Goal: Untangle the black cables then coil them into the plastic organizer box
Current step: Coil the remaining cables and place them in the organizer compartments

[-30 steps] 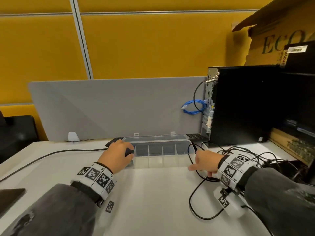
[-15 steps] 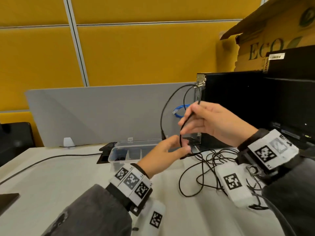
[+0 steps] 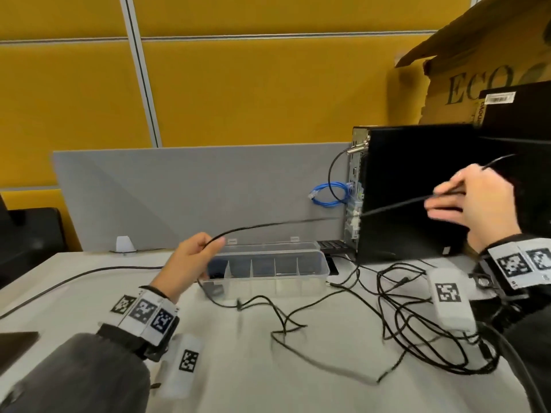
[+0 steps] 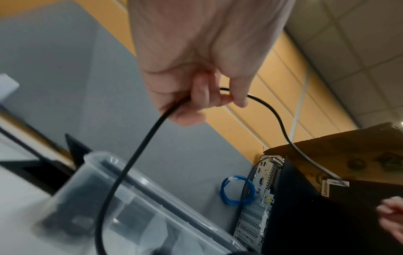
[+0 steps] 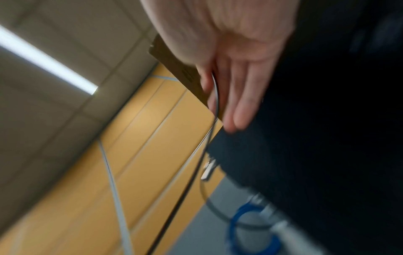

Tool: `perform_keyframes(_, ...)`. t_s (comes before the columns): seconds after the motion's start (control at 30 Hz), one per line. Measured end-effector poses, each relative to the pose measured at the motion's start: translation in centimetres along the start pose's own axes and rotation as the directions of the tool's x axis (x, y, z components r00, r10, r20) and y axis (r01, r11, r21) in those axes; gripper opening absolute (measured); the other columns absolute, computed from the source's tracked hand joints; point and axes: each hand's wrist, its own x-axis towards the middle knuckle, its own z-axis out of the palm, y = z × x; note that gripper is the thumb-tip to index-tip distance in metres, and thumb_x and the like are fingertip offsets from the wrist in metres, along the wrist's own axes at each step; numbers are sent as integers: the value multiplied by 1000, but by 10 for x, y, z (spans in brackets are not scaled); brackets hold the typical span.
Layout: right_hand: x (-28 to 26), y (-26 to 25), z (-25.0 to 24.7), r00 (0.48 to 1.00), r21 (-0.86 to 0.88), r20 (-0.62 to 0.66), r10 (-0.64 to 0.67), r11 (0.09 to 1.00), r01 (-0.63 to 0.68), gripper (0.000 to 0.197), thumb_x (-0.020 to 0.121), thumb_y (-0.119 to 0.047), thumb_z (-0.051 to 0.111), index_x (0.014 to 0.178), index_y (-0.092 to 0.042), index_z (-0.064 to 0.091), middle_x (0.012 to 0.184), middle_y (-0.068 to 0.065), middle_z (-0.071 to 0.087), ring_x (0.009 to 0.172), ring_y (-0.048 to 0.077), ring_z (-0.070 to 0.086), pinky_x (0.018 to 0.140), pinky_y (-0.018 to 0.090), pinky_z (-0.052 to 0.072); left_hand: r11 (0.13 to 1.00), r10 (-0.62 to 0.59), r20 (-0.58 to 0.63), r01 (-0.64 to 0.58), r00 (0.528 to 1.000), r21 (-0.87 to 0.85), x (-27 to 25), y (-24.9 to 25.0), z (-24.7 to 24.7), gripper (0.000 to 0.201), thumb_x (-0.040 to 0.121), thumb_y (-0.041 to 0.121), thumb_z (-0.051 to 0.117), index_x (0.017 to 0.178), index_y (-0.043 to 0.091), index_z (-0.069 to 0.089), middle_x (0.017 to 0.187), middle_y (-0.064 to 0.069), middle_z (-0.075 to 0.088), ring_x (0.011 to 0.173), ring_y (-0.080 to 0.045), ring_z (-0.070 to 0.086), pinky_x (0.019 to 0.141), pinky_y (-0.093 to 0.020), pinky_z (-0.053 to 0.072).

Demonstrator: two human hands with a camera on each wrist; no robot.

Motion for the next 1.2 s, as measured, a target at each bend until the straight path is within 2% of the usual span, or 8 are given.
perform_keyframes(0.2, -34, 33, 6, 963, -964, 266, 45, 37, 265, 41, 94, -47, 39, 114, -15, 53, 85, 3, 67, 65, 21, 66, 61, 36, 56, 961, 179, 137, -203, 974, 186, -13, 34, 6, 31, 96, 34, 40, 77, 16, 55, 58, 6, 33, 49, -6, 33, 51, -22, 29)
perform_keyframes(0.33, -92, 28, 69, 715, -646, 699, -35, 398, 651, 61, 87, -58, 37, 140, -28, 30, 120, -18, 48, 103, 1, 50, 90, 28, 47, 867, 372, 292, -442, 881, 231, -24, 62, 34, 29, 97, 30, 40, 80, 19, 60, 61, 3, 42, 53, -5, 37, 55, -20, 31)
perform_keyframes(0.43, -122, 30, 102, 507, -463, 847, 158, 686, 561, 38, 95, -41, 38, 124, -19, 50, 85, -6, 59, 74, 6, 59, 73, 27, 55, 858, 402, 376, -487, 835, 164, -26, 67, 42, 26, 95, 36, 47, 78, 21, 60, 65, -5, 56, 61, -18, 47, 62, -28, 38)
perform_keyframes(0.7, -33, -1, 53, 978, -76, 146, -149, 984, 162, 35, 94, -23, 33, 60, -24, 42, 45, -9, 32, 36, 5, 26, 41, 22, 23, 982, 150, 222, -172, 964, 84, -12, 24, -15, 28, 97, 19, 43, 74, 13, 56, 60, 4, 39, 48, -3, 39, 56, -17, 44)
perform_keyframes(0.8, -14, 7, 31, 947, -541, 65, -316, 786, 300, 29, 94, -23, 32, 108, -26, 57, 72, 1, 54, 63, 12, 50, 61, 32, 39, 976, 161, 193, -185, 968, 116, -10, 24, -19, 29, 97, 23, 43, 74, 19, 61, 58, 2, 33, 52, -11, 35, 52, -23, 42)
perform_keyframes(0.93, -48, 17, 60, 736, -820, 541, -407, -62, 569, 56, 88, -21, 17, 144, -25, 27, 112, 16, 56, 93, 37, 51, 69, 46, 48, 894, 300, 280, -372, 912, 252, -21, 51, -3, 26, 93, 34, 49, 76, 26, 66, 62, -8, 42, 56, -16, 32, 57, -27, 29)
perform_keyframes(1.1, -131, 16, 110, 441, -382, 897, 20, 535, 753, 32, 98, -42, 30, 110, -26, 55, 81, -13, 60, 72, -5, 57, 67, 19, 49, 841, 453, 302, -514, 839, 167, -34, 81, 16, 21, 90, 33, 54, 79, 22, 68, 64, -12, 56, 56, -12, 41, 58, -24, 33)
perform_keyframes(1.2, -97, 20, 102, 621, -389, 768, -156, 656, 646, 33, 100, -24, 35, 69, -24, 47, 57, -11, 44, 51, -6, 48, 49, 10, 38, 869, 395, 263, -451, 880, 205, -29, 74, 0, 24, 91, 31, 51, 74, 20, 63, 53, -1, 43, 52, -11, 37, 54, -23, 32)
